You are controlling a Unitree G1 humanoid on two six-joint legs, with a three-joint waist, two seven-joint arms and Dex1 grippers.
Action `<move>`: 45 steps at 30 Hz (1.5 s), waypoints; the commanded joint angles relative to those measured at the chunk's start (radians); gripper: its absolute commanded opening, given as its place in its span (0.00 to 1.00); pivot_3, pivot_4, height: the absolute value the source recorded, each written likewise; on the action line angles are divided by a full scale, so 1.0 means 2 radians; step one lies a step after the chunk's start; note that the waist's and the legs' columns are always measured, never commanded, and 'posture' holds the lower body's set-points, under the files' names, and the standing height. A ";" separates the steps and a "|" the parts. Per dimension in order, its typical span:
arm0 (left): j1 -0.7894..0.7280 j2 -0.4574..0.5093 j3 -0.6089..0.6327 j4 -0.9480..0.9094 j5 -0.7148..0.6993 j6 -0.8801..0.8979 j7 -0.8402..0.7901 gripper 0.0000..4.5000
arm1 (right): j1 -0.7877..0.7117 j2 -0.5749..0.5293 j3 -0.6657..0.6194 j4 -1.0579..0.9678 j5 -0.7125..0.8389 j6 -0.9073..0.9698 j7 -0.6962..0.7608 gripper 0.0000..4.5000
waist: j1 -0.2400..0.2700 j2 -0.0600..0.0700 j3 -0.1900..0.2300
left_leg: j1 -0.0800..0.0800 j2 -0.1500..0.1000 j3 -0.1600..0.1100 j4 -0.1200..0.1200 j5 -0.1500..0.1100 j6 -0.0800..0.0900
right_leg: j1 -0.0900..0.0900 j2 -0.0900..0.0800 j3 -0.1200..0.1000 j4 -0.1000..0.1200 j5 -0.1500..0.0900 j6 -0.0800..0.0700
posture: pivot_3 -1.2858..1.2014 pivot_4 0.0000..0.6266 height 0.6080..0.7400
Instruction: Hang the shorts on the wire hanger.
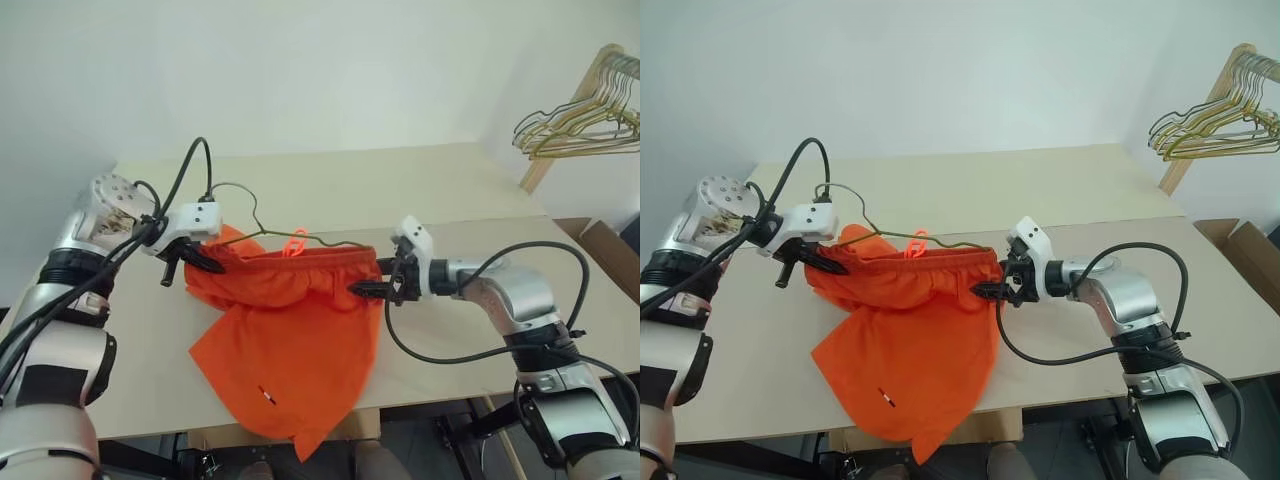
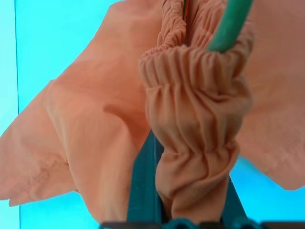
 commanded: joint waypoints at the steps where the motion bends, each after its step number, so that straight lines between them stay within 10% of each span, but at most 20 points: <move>1: -0.003 0.011 0.007 -0.013 -0.011 -0.002 -0.002 0.00 | -0.005 -0.012 -0.012 -0.005 0.000 -0.013 0.020 0.63 | 0.002 0.000 0.000 | 0.000 0.000 0.000 0.000 0.000 0.000 | 0.000 0.000 0.000 0.000 0.000 0.000 | 0.49 0.00 1.00; 9: 0.010 0.018 0.001 -0.010 -0.003 -0.012 -0.002 0.00 | 0.009 -0.037 -0.034 -0.019 0.014 -0.010 0.054 0.00 | 0.003 0.000 0.000 | 0.000 0.000 0.000 0.000 0.000 0.000 | 0.000 0.000 0.000 0.000 0.000 0.000 | 0.48 0.00 1.00; 45: 0.008 0.015 -0.044 0.056 0.117 -0.088 0.081 0.00 | 0.052 -0.092 -0.074 -0.048 0.060 -0.010 0.070 0.00 | 0.003 0.000 0.000 | 0.000 0.000 0.000 0.000 0.000 0.000 | 0.000 0.000 0.000 0.000 0.000 0.000 | 0.47 0.00 1.00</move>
